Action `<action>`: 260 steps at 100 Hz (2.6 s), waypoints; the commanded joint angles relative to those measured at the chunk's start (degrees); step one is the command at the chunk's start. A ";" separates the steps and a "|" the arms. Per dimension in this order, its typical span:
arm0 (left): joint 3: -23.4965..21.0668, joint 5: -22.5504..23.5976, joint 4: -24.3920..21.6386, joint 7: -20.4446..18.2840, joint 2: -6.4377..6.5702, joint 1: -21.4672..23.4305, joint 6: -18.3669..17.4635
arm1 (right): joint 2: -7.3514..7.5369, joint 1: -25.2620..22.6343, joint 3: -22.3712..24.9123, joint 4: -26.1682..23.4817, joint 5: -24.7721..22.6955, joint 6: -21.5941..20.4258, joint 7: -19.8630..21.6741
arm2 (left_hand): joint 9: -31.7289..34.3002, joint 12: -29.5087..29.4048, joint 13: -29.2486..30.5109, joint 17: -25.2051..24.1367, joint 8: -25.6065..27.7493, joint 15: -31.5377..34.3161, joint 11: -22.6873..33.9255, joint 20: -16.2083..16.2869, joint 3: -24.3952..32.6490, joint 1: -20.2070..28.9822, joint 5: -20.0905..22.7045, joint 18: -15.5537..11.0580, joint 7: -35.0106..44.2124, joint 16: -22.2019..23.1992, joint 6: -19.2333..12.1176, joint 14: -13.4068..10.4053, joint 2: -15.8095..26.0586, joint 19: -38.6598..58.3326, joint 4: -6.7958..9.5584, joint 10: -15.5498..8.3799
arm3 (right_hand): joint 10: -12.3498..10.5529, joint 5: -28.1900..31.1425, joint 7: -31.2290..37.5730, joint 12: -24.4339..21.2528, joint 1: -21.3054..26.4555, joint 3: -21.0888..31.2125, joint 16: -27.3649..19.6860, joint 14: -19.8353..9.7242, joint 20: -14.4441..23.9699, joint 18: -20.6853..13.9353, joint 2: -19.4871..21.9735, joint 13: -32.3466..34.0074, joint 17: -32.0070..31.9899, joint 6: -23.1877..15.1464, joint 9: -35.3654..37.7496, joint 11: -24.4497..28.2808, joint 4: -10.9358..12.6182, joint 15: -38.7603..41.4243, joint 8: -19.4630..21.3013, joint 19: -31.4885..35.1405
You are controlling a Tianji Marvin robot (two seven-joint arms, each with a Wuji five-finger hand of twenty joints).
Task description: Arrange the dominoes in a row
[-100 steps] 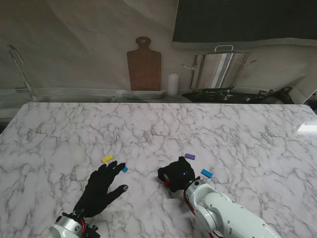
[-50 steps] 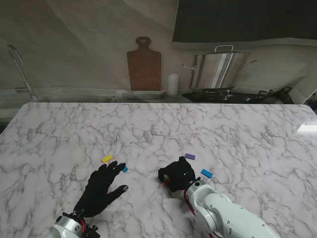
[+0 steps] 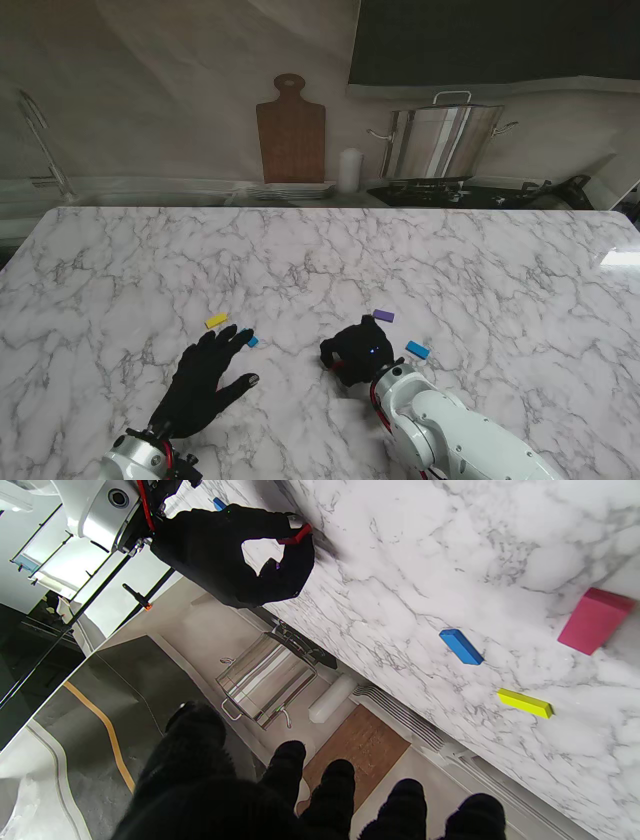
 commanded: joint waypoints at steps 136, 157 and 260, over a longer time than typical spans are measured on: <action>-0.27 0.02 0.21 -0.99 0.08 0.17 -0.80 | 0.61 -0.62 0.31 -1.02 -2.35 2.81 2.68 | 0.63 0.53 -0.68 -0.56 1.03 -0.15 -0.20 1.00 -0.01 0.98 0.75 -1.04 0.07 0.89 0.31 -0.19 -0.47 -0.05 0.49 -0.12 | 0.68 -5.67 -6.33 0.31 -5.35 -2.93 2.12 0.30 2.18 -0.24 0.37 -8.31 -4.79 7.02 -12.80 7.37 1.59 3.73 1.69 -1.50; -0.31 0.05 0.22 -0.94 0.07 0.18 -0.86 | 0.70 -0.78 0.41 -1.28 -2.70 4.09 3.46 | 0.66 0.53 -0.69 -0.56 1.03 -0.14 -0.20 1.00 0.03 1.06 0.77 -1.02 0.08 0.90 0.30 -0.22 -0.46 -0.05 0.50 -0.09 | 1.24 -3.57 -1.36 -0.20 -2.82 -4.15 2.33 0.65 2.55 -0.06 -1.20 -8.30 -5.04 4.26 -12.46 7.81 0.58 4.05 2.37 -1.51; 0.05 -0.11 0.37 -0.77 0.05 0.17 -0.74 | -0.34 -4.40 4.41 -4.12 -2.76 4.30 -3.02 | 0.65 0.55 -0.70 -0.57 1.04 -0.20 -0.20 1.02 0.00 1.00 0.73 -1.01 0.08 0.78 0.34 -0.12 -0.42 -0.05 0.49 -0.09 | -0.58 4.94 4.53 13.86 1.10 -1.41 7.94 0.17 4.77 -0.78 1.02 -10.05 -5.24 -3.54 -11.60 21.00 0.85 15.46 2.52 0.90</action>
